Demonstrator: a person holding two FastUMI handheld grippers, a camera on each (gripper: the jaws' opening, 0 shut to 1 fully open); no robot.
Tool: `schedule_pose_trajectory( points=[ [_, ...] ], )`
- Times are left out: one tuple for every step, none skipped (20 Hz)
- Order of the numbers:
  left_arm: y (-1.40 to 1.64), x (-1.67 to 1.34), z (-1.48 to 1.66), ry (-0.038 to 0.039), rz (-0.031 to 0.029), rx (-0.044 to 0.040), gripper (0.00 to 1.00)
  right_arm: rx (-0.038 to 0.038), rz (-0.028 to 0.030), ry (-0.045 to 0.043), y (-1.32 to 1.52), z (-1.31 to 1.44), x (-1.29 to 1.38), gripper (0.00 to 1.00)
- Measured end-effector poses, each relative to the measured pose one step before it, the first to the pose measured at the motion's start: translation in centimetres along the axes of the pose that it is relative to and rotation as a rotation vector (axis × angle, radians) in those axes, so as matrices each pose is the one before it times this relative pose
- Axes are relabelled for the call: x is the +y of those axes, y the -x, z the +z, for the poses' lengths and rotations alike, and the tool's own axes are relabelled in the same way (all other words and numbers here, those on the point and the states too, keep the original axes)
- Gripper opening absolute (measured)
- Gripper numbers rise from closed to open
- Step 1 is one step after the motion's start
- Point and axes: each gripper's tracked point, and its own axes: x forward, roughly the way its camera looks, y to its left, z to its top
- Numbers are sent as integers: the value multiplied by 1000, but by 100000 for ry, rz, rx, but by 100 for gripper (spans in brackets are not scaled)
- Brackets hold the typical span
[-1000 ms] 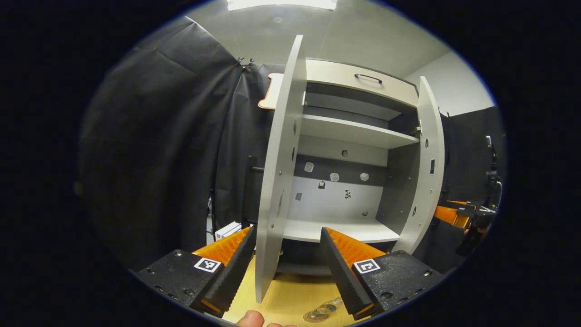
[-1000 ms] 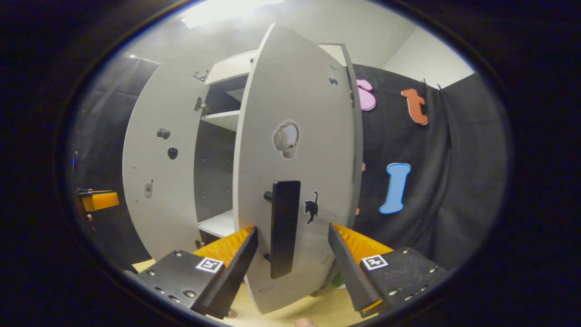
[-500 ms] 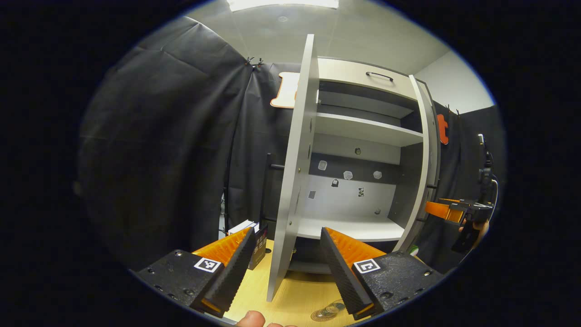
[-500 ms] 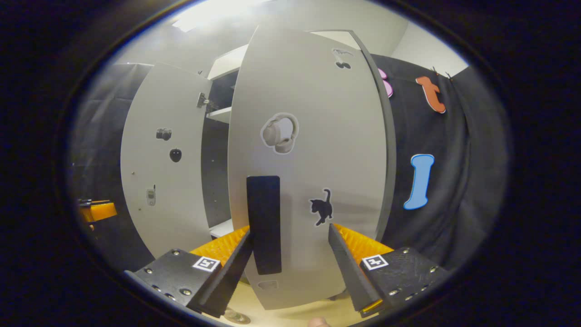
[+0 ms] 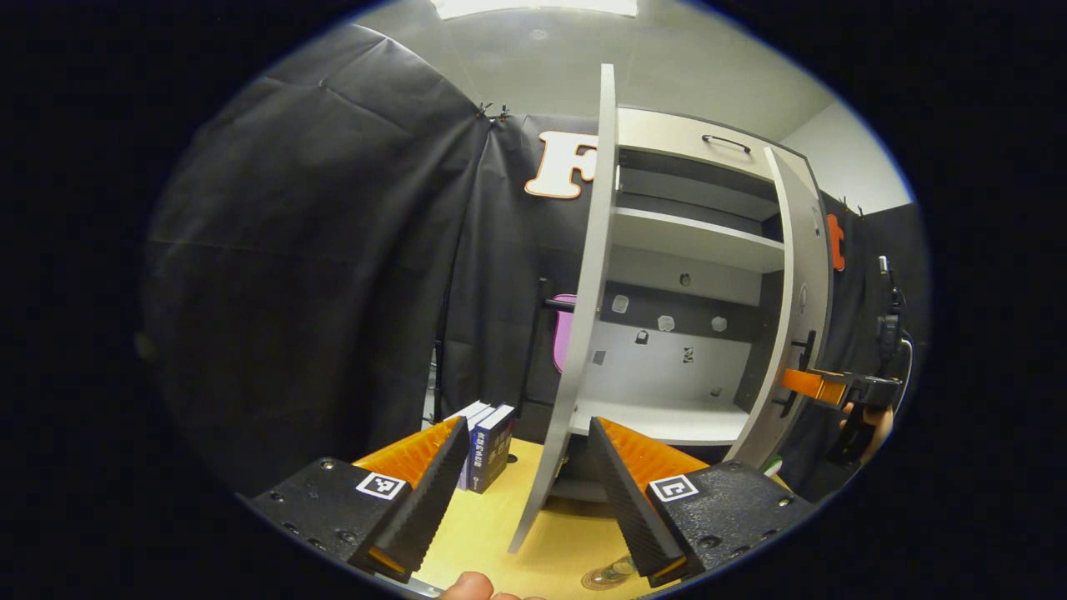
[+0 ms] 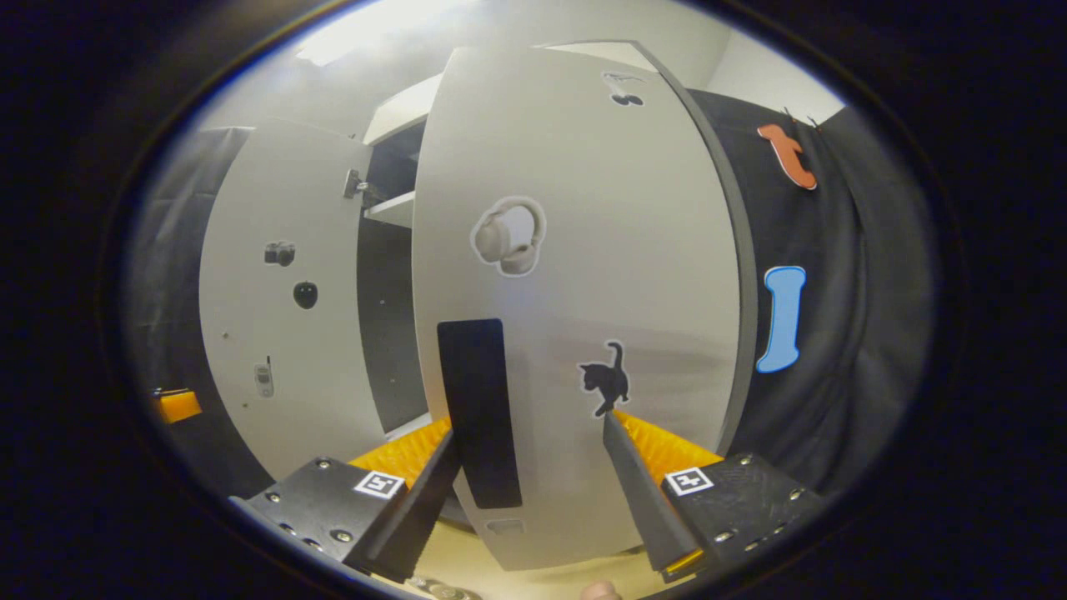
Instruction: Grasp the bottle in the cabinet with the left hand and place it on the coaster, then close the right door with the right hand and the left door with the left hand.
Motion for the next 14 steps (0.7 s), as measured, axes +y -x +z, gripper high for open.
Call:
schedule_pose_trajectory(
  points=[
    [-9, 344, 60, -202, 614, -98, 91, -49, -321, -504, -233, -122, 152, 97],
    [-79, 310, -15, -122, 681, 82, 91, -190, -513, -437, -295, -88, 202, 98],
    [35, 471, 27, -49, 704, -29, 91, -410, -658, -220, -341, 35, 155, 98],
    [-54, 301, 178, 33, 634, -431, 91, -277, -727, -123, -373, -71, 8, 98],
    [-70, 478, 84, 44, 739, -143, 91, -128, -802, -305, -416, 20, 38, 98],
    [49, 439, 78, -49, 753, -21, 91, 2, -891, -491, -400, -23, -42, 98],
    [-347, 493, 51, -68, 750, 74, 90, 248, -736, -677, -3, -184, 68, 98],
    [-36, 434, 18, -174, 727, 124, 91, -78, -672, -604, 8, -80, -42, 98],
    [-222, 390, 20, -147, 583, 31, 91, -127, -749, -366, -226, -14, -105, 98],
    [5, 340, 45, -80, 471, 186, 91, -552, -975, -99, -181, -2, -49, 98],
    [-50, 347, -57, -3, 548, 192, 91, -442, -1129, 65, -238, 41, -89, 98],
    [-14, 334, -13, 193, 644, 198, 91, -114, -1294, 306, -242, -41, 116, 98],
    [-16, 310, -49, 224, 617, 388, 91, -281, -1550, 799, -309, 87, 143, 98],
    [3, 377, -103, 106, 714, 411, 91, -220, -1846, 1318, -360, -44, 288, 98]
  ],
)
